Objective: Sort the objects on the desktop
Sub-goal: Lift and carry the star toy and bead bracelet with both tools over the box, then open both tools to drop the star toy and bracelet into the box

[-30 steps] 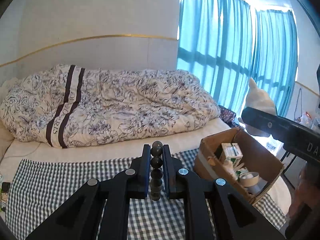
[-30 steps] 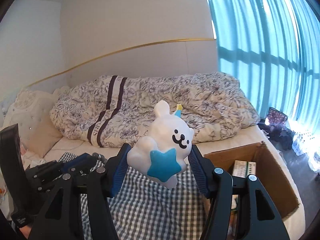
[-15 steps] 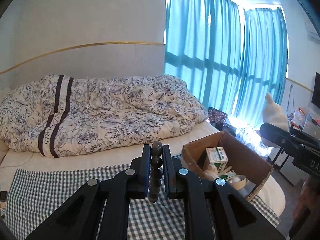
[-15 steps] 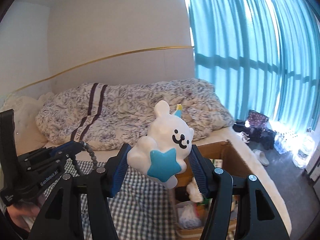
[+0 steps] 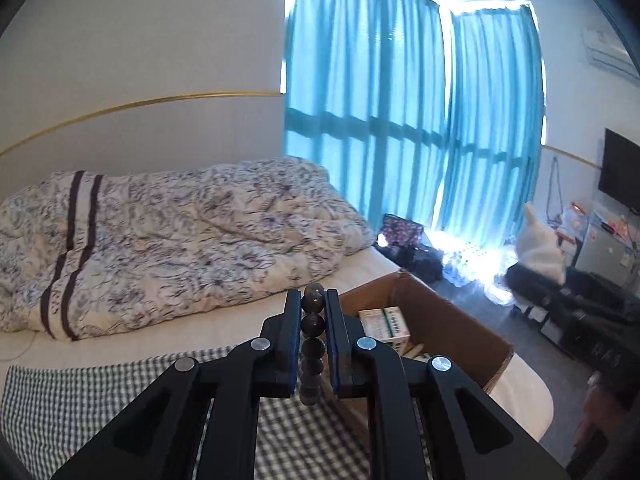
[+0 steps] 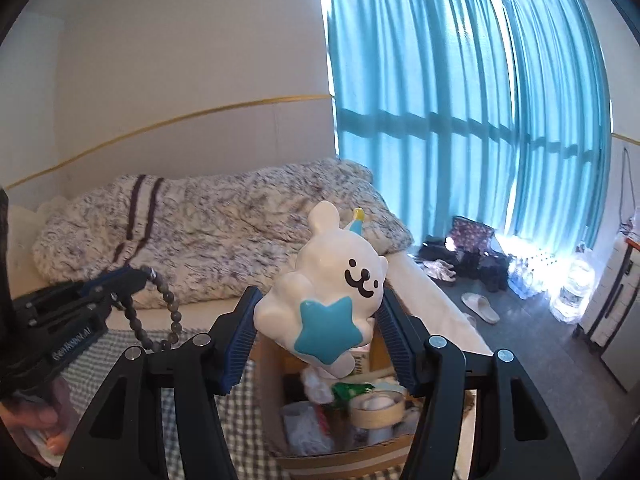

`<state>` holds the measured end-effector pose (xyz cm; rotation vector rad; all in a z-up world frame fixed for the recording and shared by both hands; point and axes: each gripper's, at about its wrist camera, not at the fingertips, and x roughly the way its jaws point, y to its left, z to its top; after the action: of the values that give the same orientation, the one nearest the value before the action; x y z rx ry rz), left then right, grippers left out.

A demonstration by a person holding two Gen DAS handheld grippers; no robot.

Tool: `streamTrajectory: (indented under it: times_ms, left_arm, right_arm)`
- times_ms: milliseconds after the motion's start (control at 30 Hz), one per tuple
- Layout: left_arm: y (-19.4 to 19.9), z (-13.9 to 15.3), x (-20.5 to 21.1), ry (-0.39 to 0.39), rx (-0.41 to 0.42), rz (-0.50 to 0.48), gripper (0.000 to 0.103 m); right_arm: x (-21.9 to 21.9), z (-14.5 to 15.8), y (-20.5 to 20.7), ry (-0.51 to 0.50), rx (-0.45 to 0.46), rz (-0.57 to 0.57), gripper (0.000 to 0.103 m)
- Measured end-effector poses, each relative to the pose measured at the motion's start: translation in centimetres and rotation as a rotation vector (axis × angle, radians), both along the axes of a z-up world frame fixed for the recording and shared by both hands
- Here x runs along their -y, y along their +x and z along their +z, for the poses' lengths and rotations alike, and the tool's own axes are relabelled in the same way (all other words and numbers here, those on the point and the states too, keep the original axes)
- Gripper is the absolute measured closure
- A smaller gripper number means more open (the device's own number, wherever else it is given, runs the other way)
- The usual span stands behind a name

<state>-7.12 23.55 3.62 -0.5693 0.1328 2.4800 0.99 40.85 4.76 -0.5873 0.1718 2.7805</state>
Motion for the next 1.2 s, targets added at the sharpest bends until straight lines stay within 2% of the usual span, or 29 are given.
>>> streamTrajectory:
  times_ms: [200, 567, 867, 1200]
  left_arm:
    - [-0.9, -1.2, -4.4, -0.004, 0.027, -0.053, 0.092]
    - [-3.5, -5.4, -11.3, -0.07, 0.102, -0.115, 0.092]
    - [-5.6, -9.9, -14.0, -0.148, 0.185, -0.137, 0.092]
    - [-6.8, -11.2, -14.1, -0.148, 0.219, -0.149, 0.083]
  right_arm:
    - [-2.8, -0.9, -0.5, -0.033, 0.028, -0.041, 0.044]
    - [-7.1, -5.9, -2.7, -0.088, 0.144, -0.089, 0.044]
    - [-8.1, -9.3, -5.0, -0.101, 0.23, -0.068, 0.045]
    - [-7.2, -11.3, -7.2, -0.103, 0.296, -0.045, 0.045]
